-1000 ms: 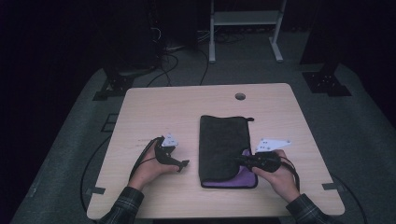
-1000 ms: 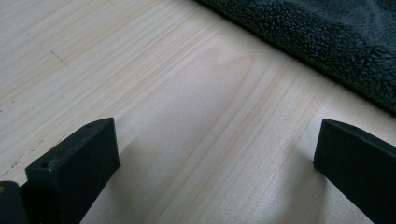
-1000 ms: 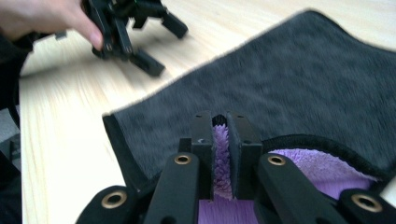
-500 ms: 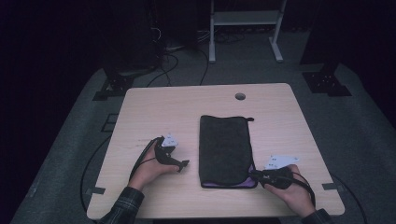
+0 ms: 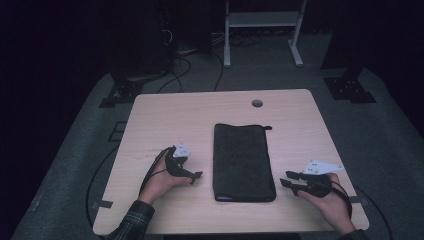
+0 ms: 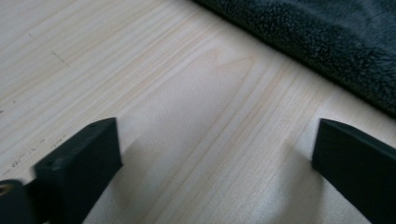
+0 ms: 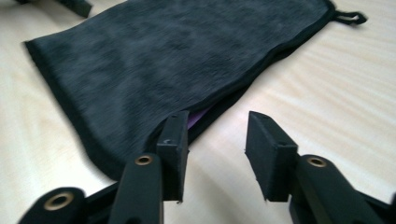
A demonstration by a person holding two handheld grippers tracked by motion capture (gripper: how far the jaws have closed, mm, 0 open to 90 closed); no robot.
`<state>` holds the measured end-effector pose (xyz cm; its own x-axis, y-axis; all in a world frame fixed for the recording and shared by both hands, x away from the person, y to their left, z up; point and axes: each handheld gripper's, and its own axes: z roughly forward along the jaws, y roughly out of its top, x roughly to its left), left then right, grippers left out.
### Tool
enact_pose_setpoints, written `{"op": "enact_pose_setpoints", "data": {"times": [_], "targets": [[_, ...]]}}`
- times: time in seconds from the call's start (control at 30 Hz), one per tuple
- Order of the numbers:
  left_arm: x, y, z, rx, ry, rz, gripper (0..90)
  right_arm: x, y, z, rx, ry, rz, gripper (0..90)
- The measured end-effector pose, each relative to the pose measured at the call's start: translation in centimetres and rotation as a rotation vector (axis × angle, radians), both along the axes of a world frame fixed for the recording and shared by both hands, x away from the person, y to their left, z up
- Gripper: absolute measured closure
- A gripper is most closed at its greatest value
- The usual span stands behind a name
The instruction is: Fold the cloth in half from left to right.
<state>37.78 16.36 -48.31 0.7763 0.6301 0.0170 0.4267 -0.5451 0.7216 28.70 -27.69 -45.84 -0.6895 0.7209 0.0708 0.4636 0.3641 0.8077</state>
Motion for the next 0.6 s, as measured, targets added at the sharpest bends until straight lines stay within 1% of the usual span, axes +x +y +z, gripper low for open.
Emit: {"op": "enact_pose_setpoints", "data": {"times": [0.1,0.2,0.27,0.3,0.33,0.37,0.43,0.47,0.53,0.6], "targets": [[0.0,0.1,0.1,-0.011,-0.010,-0.001,8.4,1.5,0.1,-0.1,0.002,-0.008,-0.011,55.8],[0.1,0.2,0.1,-0.031,-0.025,-0.002,21.1,2.8,0.3,-0.1,0.002,-0.013,-0.018,54.9],[0.2,0.2,0.2,-0.037,-0.028,-0.003,28.5,3.7,0.4,0.0,0.013,-0.012,-0.024,54.5],[0.4,0.2,0.3,-0.037,-0.028,-0.014,32.5,4.2,0.5,0.0,0.014,-0.011,-0.027,54.4],[0.5,0.2,0.4,-0.038,-0.026,-0.015,37.9,4.8,0.5,0.1,0.015,-0.011,-0.031,54.2],[0.6,0.2,0.4,-0.038,-0.021,-0.008,39.9,5.1,0.6,0.1,0.013,-0.010,-0.033,54.1],[1.0,0.1,0.6,-0.046,-0.022,0.005,47.4,6.1,0.7,0.1,0.009,-0.005,-0.033,53.7],[1.2,0.0,0.8,-0.046,-0.022,0.008,50.5,6.7,0.8,0.1,0.014,0.004,-0.036,53.5],[1.6,-0.3,1.2,-0.049,-0.021,0.009,54.9,7.6,0.9,0.2,0.013,0.004,-0.029,53.2],[2.2,-0.7,1.6,-0.051,-0.033,0.008,56.0,8.6,1.1,0.4,0.011,0.003,-0.025,52.0]]}}
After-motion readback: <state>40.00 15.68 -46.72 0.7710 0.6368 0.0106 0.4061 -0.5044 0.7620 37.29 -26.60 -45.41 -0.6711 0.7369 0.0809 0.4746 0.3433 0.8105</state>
